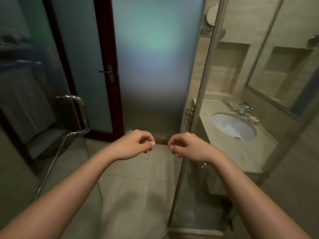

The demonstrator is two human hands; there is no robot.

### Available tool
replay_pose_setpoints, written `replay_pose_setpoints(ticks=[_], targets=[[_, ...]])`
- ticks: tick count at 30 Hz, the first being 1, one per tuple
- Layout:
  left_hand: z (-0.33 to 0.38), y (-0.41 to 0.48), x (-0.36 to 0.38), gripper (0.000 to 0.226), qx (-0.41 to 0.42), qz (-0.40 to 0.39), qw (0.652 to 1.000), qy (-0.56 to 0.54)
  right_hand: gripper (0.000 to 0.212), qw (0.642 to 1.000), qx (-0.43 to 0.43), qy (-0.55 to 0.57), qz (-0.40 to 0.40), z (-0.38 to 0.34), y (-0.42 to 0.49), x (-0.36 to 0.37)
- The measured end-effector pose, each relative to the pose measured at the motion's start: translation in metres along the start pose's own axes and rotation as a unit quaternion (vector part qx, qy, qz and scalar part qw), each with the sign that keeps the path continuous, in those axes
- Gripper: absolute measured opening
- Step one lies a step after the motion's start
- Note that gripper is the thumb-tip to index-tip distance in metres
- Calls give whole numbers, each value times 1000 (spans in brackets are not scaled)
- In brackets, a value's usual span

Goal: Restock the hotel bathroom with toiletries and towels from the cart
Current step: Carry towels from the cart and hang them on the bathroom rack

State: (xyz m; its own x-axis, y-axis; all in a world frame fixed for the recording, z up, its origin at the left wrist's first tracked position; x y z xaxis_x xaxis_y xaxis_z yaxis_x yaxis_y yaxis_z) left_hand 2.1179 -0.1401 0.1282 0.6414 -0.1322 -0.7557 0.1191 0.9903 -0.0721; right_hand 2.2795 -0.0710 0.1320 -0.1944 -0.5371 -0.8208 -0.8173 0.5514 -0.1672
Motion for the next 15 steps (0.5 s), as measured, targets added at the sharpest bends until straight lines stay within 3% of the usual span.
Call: replay_pose_setpoints(ticks=[5,15], targets=[[-42,57,-52,11,-45,53,997,15,13,998,-59,-9,-3,15,102,-36],[-108,138,-120,12,-112,115,987,-10,16,996,-83,-17,-15,18,262,-78]])
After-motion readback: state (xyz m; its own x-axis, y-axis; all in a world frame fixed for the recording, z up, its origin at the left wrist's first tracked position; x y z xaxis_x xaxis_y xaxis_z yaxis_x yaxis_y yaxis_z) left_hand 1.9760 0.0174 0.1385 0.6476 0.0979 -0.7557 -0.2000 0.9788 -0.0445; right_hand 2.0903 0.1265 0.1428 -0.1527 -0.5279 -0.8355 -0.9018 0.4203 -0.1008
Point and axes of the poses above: each hand's wrist, its own y-axis towards the middle knuckle, its own x-axis out of the palm, z = x × y, the point moved 4 cm from there along y, towards the middle knuckle, and after that the axes turned 10 degrees about -z, right-handed, at the moved point
